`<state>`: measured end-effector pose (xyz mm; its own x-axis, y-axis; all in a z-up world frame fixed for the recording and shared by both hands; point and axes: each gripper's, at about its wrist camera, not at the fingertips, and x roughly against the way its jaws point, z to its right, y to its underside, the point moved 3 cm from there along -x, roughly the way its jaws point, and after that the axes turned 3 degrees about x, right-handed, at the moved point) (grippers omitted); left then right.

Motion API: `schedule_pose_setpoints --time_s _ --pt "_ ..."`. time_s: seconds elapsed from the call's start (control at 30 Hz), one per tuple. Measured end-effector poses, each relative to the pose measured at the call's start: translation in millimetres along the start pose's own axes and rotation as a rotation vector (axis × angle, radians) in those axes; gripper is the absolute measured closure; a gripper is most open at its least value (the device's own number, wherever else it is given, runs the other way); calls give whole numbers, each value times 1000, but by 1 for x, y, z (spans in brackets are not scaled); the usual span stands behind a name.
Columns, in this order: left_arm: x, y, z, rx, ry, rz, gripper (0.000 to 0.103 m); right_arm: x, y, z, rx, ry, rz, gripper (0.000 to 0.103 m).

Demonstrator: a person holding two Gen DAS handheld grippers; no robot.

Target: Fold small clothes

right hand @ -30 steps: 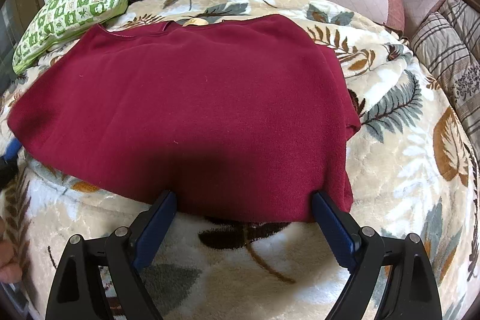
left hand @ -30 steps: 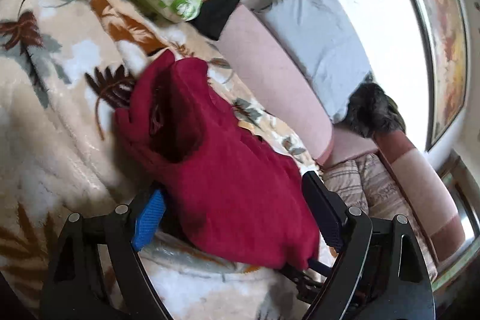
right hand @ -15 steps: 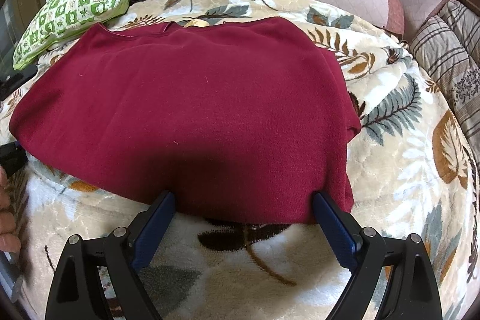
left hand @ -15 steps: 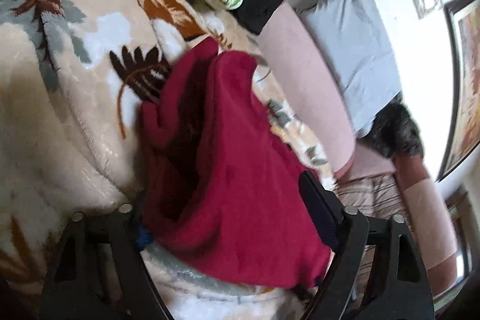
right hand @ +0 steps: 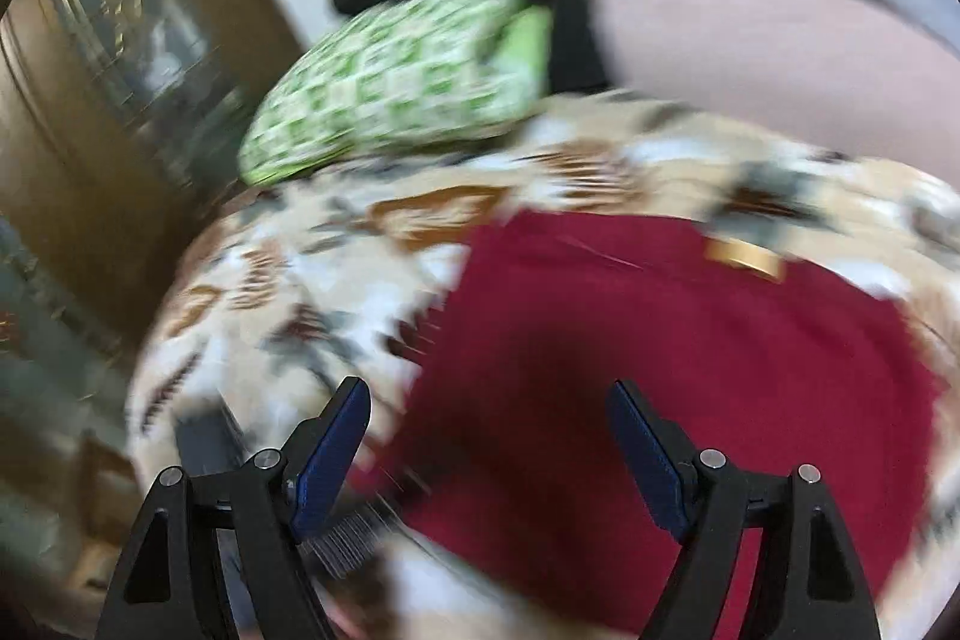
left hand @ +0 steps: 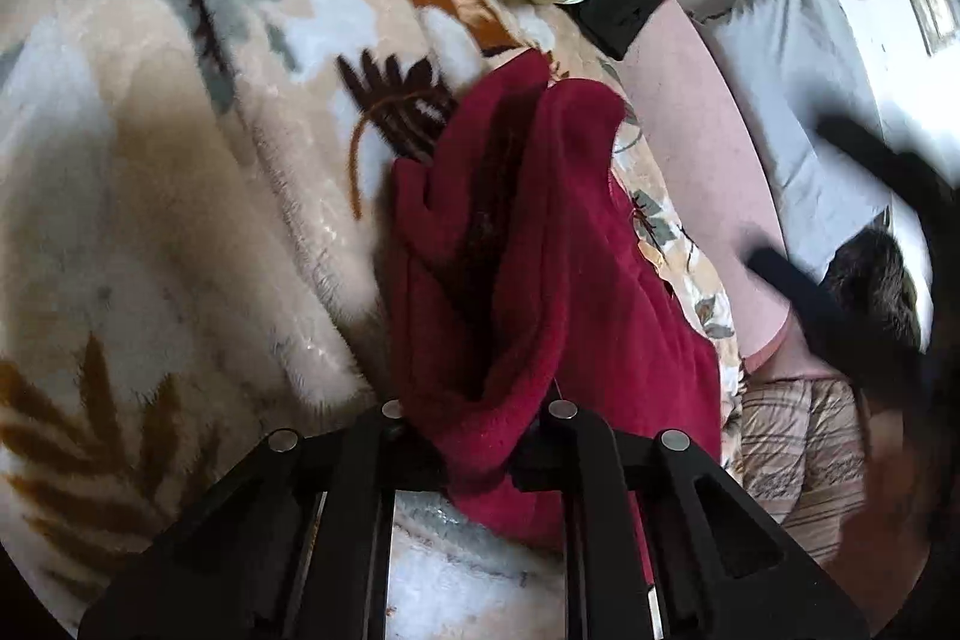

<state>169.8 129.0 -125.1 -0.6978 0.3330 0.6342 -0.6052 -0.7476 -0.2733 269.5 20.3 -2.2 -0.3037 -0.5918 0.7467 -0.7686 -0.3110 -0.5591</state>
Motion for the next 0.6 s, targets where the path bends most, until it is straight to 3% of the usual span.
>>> schedule_pose_setpoints --time_s 0.1,0.27,0.53,0.6 --pt "-2 -3 -8 84 24 -21 85 -61 -33 -3 -39 -28 -181 24" --pt "-4 -6 -11 171 52 -51 77 -126 -53 8 -140 52 -333 24" --pt "-8 -10 -17 236 80 -83 74 -183 -71 5 -74 347 -465 24" --pt "-9 -12 -19 253 88 -97 74 -188 -69 9 -43 436 -496 43"
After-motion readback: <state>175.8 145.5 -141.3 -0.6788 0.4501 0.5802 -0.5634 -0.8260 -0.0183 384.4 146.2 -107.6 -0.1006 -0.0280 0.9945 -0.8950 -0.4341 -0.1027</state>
